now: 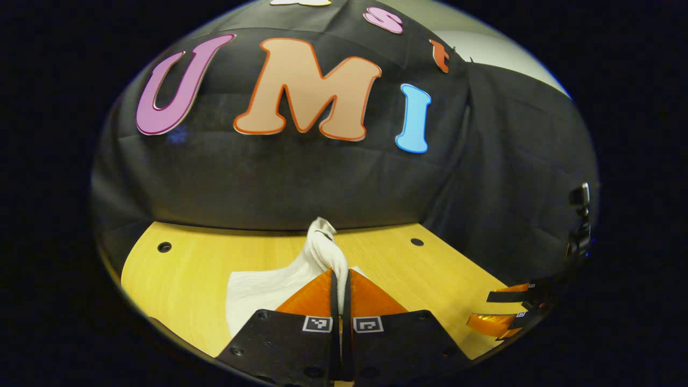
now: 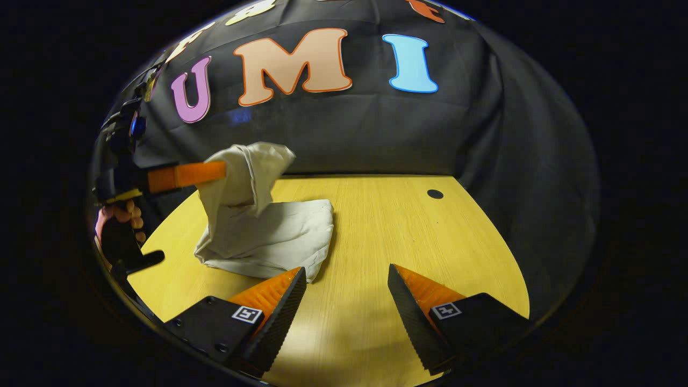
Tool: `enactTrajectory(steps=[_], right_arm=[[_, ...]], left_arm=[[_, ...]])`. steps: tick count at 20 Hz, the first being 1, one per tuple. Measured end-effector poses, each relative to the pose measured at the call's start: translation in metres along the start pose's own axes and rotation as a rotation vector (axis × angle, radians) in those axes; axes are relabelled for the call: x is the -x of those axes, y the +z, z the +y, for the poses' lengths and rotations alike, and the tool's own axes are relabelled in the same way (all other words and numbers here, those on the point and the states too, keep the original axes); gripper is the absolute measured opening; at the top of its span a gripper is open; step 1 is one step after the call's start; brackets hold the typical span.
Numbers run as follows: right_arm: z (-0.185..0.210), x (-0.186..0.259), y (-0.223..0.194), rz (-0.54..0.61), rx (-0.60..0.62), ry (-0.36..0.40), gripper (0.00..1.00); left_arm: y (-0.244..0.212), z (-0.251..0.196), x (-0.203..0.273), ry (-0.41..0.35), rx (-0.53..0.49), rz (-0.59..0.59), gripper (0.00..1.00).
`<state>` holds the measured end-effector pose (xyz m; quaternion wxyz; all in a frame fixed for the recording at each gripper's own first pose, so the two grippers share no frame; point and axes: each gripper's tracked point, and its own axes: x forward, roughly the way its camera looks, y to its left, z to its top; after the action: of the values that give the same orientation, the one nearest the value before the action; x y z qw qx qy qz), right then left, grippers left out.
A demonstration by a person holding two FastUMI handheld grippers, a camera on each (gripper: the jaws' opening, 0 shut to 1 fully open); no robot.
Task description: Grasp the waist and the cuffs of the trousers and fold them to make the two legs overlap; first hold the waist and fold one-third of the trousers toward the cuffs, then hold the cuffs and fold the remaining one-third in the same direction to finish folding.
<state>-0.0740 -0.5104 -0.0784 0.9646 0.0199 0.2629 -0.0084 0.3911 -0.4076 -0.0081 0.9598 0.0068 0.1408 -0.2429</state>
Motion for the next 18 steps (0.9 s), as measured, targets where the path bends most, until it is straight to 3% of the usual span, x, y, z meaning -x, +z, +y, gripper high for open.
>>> enactTrajectory(steps=[7, 8, 11, 15, 18], right_arm=[[-0.007, 0.001, -0.017, 0.032, 0.006, -0.008, 0.95], [-0.008, 0.001, -0.018, 0.034, 0.006, -0.011, 0.98], [-0.009, 0.002, -0.017, 0.034, -0.007, -0.02, 0.94], [-0.009, 0.003, -0.015, 0.024, -0.024, -0.029, 0.98], [-0.006, 0.005, -0.011, 0.004, -0.031, -0.023, 0.98]], left_arm=[[-0.084, -0.05, -0.035, -0.035, -0.114, 0.175, 0.04], [-0.092, -0.054, -0.038, -0.043, -0.122, 0.194, 0.06], [-0.116, -0.066, -0.039, -0.08, -0.126, 0.242, 0.17], [-0.13, -0.091, -0.026, -0.19, -0.078, 0.285, 0.8], [-0.113, -0.086, -0.021, -0.161, -0.086, 0.231, 0.91]])
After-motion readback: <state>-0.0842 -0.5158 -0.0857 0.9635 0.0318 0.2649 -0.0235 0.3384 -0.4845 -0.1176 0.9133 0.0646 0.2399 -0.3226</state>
